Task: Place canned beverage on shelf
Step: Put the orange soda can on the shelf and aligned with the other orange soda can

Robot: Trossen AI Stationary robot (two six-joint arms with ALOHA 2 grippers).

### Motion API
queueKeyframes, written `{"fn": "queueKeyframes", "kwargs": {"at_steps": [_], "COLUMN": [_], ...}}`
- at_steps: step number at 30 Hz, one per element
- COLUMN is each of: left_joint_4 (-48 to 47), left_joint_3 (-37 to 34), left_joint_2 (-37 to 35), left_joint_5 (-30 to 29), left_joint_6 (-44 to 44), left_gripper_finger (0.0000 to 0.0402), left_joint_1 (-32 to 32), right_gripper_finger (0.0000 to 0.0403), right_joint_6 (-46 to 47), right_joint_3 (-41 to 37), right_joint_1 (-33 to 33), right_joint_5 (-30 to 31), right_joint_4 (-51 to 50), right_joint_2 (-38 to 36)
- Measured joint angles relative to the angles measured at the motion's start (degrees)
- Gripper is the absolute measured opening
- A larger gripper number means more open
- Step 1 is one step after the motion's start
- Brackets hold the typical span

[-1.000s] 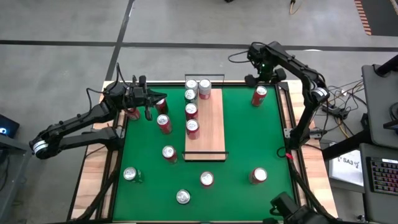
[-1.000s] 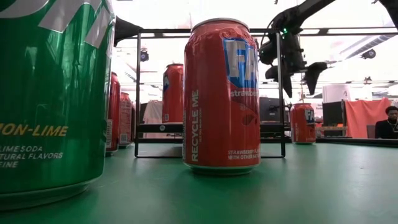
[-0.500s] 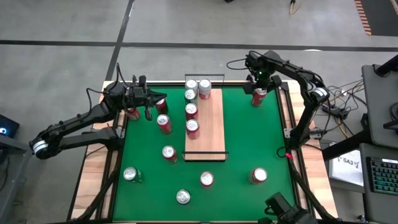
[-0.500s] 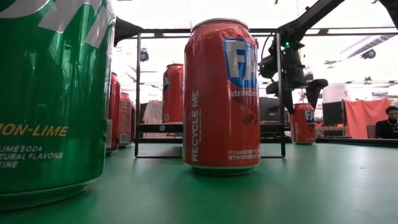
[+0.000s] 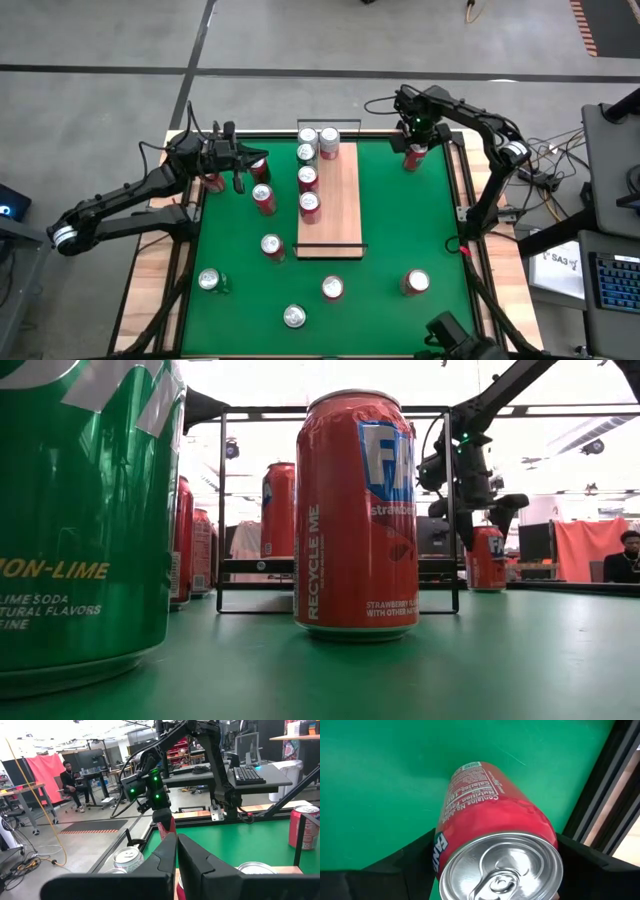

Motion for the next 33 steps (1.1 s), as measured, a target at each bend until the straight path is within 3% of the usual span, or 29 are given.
{"fn": "queueKeyframes", "kwargs": {"at_steps": [9, 20, 26, 33], "left_joint_4": [0.0, 0.02, 0.04, 0.32], "left_joint_3": [0.0, 0.0, 0.0, 0.0], "left_joint_2": [0.0, -0.02, -0.02, -0.02], "left_joint_5": [0.0, 0.0, 0.0, 0.0], "left_joint_6": [0.2, 0.18, 0.18, -0.27], "left_gripper_finger": [0.0, 0.0, 0.0, 0.0], "left_joint_1": [0.0, 0.0, 0.0, 0.0], "right_gripper_finger": [0.0295, 0.0295, 0.0295, 0.0295], "right_joint_6": [3.44, 13.34, 18.83, 22.38], "right_joint_3": [9.34, 21.04, 23.31, 23.66], "right_joint_1": [4.74, 24.08, 33.72, 40.36], "right_joint_5": [0.49, -0.15, 0.07, -0.02], "right_joint_4": [-8.31, -10.82, -11.0, -10.69], "right_joint_2": [-3.72, -5.0, -3.25, 0.05]}}
